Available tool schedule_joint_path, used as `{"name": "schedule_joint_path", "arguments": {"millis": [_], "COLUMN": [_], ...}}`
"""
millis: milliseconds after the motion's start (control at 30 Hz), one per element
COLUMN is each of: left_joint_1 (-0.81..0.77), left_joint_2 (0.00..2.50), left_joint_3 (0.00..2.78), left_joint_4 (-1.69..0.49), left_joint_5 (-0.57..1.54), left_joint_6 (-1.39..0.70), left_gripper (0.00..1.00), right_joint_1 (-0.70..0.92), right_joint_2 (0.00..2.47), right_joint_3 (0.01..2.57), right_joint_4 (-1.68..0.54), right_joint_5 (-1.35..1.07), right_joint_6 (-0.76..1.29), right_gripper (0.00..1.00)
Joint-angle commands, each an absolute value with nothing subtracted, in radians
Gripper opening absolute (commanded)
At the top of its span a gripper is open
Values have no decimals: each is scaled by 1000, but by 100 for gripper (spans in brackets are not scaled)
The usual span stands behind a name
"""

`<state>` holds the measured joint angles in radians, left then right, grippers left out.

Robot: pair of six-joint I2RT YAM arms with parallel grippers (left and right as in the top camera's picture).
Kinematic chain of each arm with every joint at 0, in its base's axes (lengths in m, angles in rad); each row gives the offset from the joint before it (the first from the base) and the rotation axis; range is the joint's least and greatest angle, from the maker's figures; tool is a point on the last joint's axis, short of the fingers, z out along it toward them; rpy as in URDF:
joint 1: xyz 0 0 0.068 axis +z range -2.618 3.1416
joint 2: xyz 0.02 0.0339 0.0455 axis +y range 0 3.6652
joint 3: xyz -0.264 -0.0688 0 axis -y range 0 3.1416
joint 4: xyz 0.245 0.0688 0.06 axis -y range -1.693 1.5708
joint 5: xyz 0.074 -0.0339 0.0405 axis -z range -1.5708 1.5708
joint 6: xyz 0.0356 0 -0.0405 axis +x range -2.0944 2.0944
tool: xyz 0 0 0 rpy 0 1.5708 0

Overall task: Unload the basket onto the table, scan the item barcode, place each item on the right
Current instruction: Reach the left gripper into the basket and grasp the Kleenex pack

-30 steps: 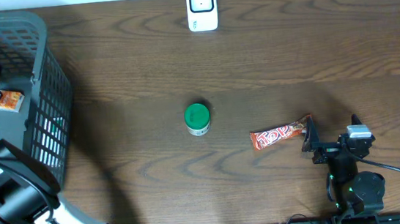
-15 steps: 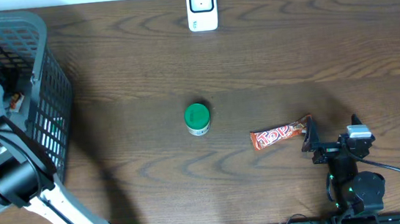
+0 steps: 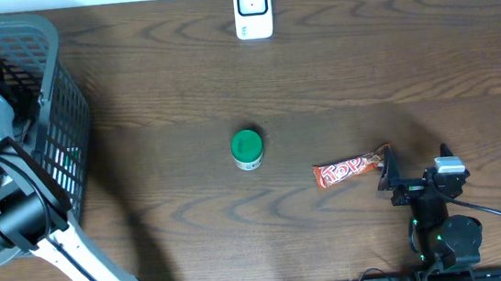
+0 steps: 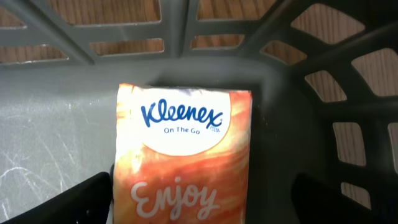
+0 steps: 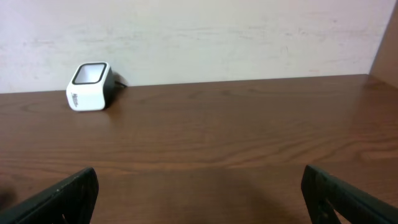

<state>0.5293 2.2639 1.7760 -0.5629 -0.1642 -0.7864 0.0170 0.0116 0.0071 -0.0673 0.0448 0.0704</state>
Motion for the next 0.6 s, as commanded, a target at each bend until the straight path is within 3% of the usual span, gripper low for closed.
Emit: {"name": "schedule_joint_path", "arguments": {"millis": [0,67,233,567], "left_joint_1": [533,535,540,546], "left_joint_2": [2342,2342,2342,2260], "left_joint_3": [1765,1765,1765,1766], "left_joint_4": [-564,-562,-580,-689], "left_joint_5": [-151,-151,-150,-150], "left_joint_6": [-810,-809,-797,-763], "left_gripper": [93,84,47,39], "right_joint_1": [13,13,13,13], "right_joint_2": [5,5,5,5], "right_joint_3": [6,6,6,6], "right_joint_4": [-71,-71,-71,-71], "right_joint_5": [54,54,54,54], "right_joint_6": [62,62,62,62], "right_gripper": [99,99,99,99]}}
